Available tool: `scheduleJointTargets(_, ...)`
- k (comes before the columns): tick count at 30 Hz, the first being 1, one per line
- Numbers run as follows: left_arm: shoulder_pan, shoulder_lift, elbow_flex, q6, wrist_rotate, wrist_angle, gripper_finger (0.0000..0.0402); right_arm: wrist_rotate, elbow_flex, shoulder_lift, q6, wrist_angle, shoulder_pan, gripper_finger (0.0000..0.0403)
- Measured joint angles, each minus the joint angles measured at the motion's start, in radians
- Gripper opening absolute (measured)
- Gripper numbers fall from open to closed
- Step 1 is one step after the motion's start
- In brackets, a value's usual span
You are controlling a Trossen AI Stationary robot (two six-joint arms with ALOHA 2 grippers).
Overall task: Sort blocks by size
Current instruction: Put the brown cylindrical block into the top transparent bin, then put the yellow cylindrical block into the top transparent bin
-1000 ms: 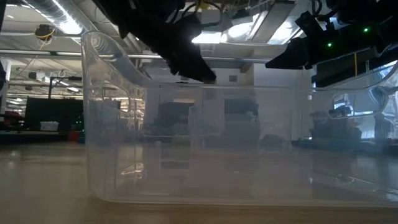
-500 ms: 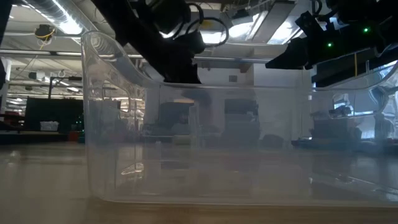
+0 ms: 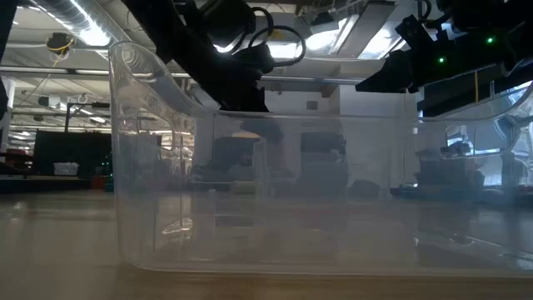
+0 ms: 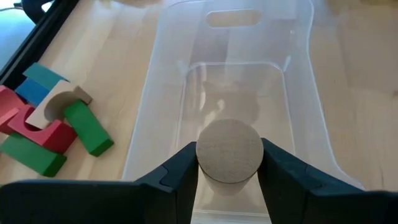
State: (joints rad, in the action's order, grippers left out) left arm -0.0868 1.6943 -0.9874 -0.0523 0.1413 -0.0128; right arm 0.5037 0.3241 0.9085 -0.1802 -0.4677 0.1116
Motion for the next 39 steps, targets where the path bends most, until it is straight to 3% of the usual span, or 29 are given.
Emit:
scheduleJointTargets(23, -0.014, -0.001, 0.000, 0.071, 0.000, 0.003, 0.0144, 0.000, 0.000, 0.000, 0.000, 0.000, 0.000, 0.0186)
scheduleJointTargets(32, -0.014, -0.001, -0.017, 0.049, 0.000, 0.032, 0.0236, 0.000, 0.000, 0.000, 0.000, 0.001, 0.000, 0.0186)
scheduleJointTargets(39, -0.018, -0.042, -0.120, 0.084, 0.030, 0.307, 0.0246, 0.000, 0.000, 0.000, 0.000, 0.004, 0.000, 0.0186)
